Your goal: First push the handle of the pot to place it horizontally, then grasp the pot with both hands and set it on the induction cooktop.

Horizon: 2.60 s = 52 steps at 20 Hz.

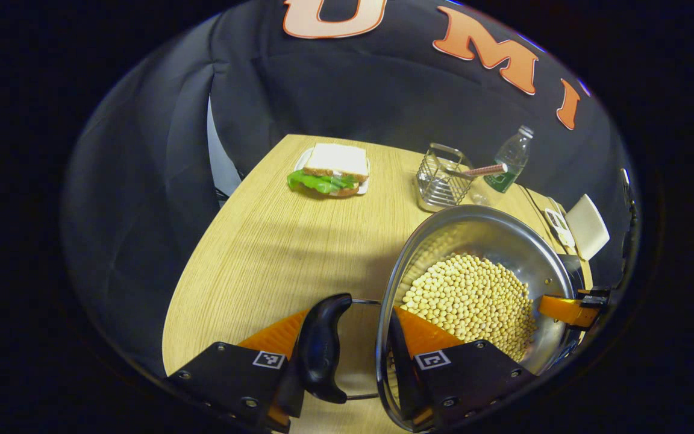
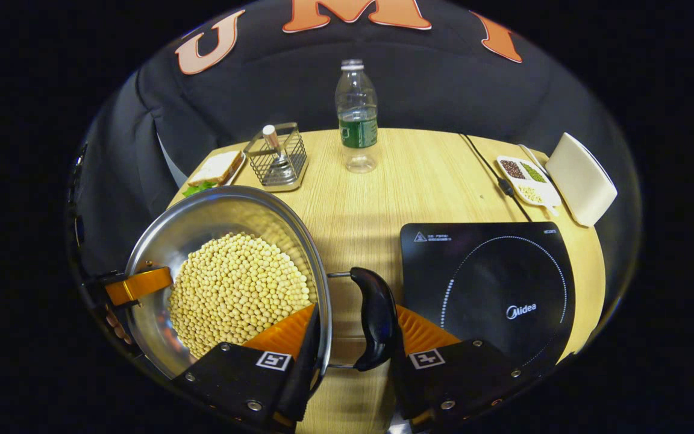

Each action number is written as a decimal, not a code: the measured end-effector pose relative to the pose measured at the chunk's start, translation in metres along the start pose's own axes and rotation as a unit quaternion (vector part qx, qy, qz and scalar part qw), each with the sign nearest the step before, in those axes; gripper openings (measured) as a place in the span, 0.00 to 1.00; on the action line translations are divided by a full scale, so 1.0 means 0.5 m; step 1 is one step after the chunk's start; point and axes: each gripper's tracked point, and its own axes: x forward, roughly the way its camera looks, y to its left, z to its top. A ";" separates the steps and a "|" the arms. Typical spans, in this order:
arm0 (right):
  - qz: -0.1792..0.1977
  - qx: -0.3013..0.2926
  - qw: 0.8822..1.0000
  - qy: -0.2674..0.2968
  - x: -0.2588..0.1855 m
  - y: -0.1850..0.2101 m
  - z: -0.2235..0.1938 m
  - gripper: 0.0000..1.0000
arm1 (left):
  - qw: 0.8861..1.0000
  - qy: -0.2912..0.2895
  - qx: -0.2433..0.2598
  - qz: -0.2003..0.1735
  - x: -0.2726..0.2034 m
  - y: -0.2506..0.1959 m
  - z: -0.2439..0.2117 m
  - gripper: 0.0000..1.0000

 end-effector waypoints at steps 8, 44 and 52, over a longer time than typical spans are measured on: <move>0.000 0.018 0.999 -0.030 0.013 0.005 -0.023 0.57 | 0.999 -0.036 0.036 -0.003 -0.013 -0.007 0.026 0.62; -0.014 0.018 1.000 -0.018 0.001 0.022 -0.029 0.57 | 0.998 -0.019 0.056 -0.013 -0.013 -0.008 0.028 0.63; -0.013 0.031 0.999 0.000 -0.004 0.019 -0.027 0.60 | 0.997 -0.002 0.072 -0.013 -0.021 -0.004 0.040 0.63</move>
